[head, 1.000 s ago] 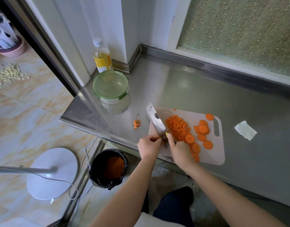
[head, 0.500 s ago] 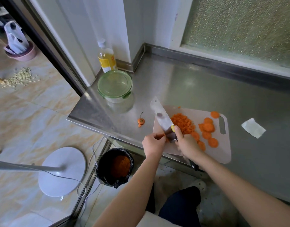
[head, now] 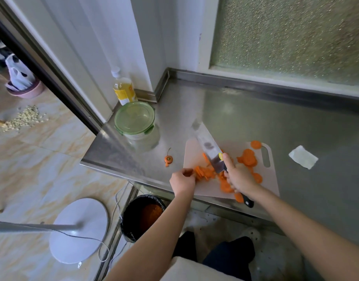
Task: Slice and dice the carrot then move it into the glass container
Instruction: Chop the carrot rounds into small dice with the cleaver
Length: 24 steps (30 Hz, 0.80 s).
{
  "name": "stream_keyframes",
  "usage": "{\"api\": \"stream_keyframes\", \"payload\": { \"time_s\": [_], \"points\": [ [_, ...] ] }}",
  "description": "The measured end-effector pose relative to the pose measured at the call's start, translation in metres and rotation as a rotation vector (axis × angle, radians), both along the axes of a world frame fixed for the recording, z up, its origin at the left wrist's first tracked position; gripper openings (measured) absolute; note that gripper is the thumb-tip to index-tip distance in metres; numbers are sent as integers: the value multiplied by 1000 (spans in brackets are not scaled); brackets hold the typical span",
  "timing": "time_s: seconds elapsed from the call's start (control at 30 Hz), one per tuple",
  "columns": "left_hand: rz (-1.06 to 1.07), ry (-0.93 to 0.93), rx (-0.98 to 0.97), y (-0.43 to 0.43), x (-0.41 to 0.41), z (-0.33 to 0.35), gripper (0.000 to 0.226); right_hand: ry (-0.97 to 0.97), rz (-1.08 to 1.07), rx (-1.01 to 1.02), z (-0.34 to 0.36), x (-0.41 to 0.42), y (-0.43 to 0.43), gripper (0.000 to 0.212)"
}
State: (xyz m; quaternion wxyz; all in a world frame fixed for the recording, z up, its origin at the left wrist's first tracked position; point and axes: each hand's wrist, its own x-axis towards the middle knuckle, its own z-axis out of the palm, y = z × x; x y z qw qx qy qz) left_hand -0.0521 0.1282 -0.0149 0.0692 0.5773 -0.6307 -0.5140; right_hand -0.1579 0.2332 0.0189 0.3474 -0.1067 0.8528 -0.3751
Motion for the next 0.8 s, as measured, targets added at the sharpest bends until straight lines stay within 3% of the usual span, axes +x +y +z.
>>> {"api": "stream_keyframes", "payload": {
  "time_s": [0.23, 0.37, 0.63, 0.8],
  "points": [
    [-183, -73, 1, -1, -28, 2, 37, -28, -28, 1, 5, -8, 8, 63],
    [-379, -303, -185, 13, -42, 1, 55, -19, -53, 23, 6, -11, 12, 65],
    [-464, -374, -297, 21, -45, -7, 49, -26, -53, 21, 6, -14, 16, 65],
    [-664, -364, -472, 15, -33, -10, 33, -60, -63, 40, 6, -14, 17, 63]
  ]
}}
